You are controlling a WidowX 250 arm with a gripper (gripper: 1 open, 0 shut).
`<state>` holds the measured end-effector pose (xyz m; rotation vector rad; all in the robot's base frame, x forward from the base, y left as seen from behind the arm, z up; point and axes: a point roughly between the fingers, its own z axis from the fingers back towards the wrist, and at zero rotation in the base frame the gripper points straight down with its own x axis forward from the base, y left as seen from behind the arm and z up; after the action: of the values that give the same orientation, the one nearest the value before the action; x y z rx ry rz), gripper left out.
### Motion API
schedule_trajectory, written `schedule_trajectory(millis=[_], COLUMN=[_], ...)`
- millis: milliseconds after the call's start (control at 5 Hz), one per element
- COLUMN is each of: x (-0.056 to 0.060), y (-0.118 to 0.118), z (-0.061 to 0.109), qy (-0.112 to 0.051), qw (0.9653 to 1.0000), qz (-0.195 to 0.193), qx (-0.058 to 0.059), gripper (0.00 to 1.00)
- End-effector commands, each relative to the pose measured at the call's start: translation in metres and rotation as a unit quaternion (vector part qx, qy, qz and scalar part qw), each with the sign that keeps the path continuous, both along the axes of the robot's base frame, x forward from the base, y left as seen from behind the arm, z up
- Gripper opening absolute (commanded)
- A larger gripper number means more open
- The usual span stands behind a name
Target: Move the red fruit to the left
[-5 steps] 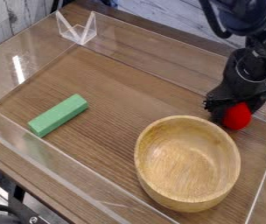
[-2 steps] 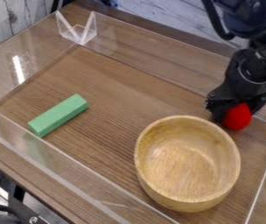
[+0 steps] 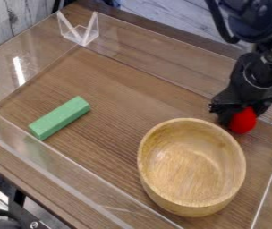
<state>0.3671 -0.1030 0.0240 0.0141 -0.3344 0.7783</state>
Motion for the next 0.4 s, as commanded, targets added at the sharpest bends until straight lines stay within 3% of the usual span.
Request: schedule_trajectory(millis=[0,200], x=[0.0054,0.0054], y=[0.0017,0.0051], z=[0.0059,0.0039], qy=[-0.012,-0.010], qw=[0.9999,0.9999], qz=[0.001,0.004], qx=[0.002,0.006], gripper=[1.00,0.00])
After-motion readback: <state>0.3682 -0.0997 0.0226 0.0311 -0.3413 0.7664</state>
